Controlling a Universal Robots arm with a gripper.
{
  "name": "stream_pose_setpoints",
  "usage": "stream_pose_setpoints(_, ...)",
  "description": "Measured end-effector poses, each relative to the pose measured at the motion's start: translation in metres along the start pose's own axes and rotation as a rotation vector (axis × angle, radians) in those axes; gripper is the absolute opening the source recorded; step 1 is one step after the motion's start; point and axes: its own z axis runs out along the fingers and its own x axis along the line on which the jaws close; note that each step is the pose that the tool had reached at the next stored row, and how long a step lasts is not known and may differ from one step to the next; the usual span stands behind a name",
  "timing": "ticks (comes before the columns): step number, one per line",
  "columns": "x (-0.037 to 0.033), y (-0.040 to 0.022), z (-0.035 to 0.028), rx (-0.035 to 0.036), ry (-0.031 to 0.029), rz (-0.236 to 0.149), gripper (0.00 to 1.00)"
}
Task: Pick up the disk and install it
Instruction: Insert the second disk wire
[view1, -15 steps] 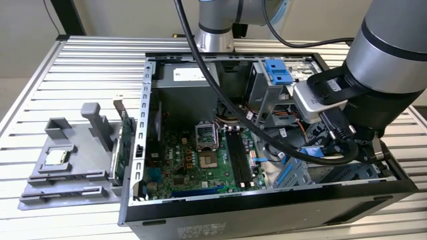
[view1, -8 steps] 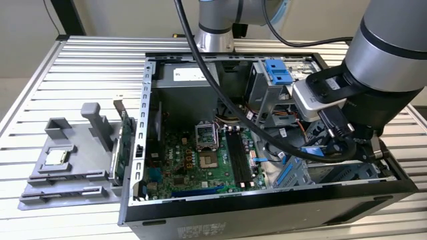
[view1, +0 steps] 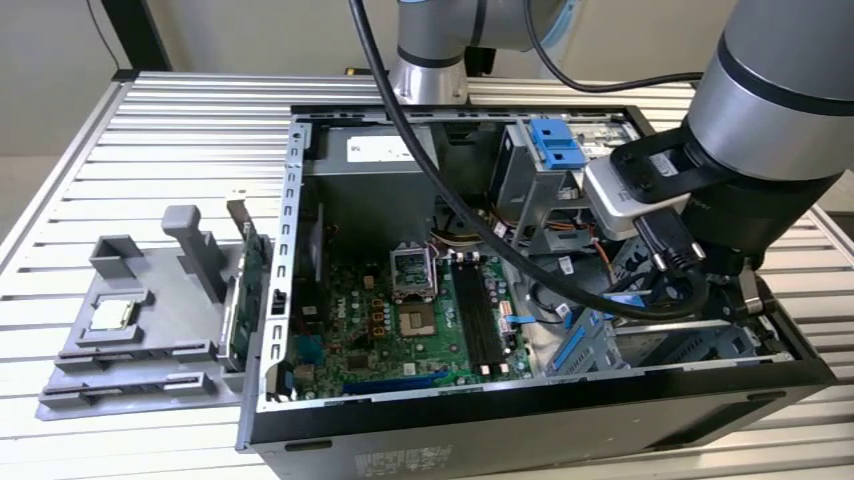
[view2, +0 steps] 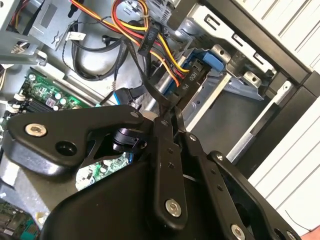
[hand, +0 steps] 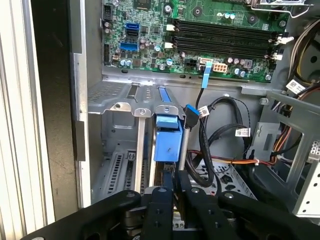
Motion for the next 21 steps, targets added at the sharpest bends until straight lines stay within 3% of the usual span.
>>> stream_pose_setpoints(6, 0.0007, -0.0020, 0.0006, 0.0001, -0.0013, 0.000, 0.00)
stream_pose_setpoints(21, 0.0043, -0.0002, 0.0073, 0.0002, -0.0012, 0.000, 0.00)
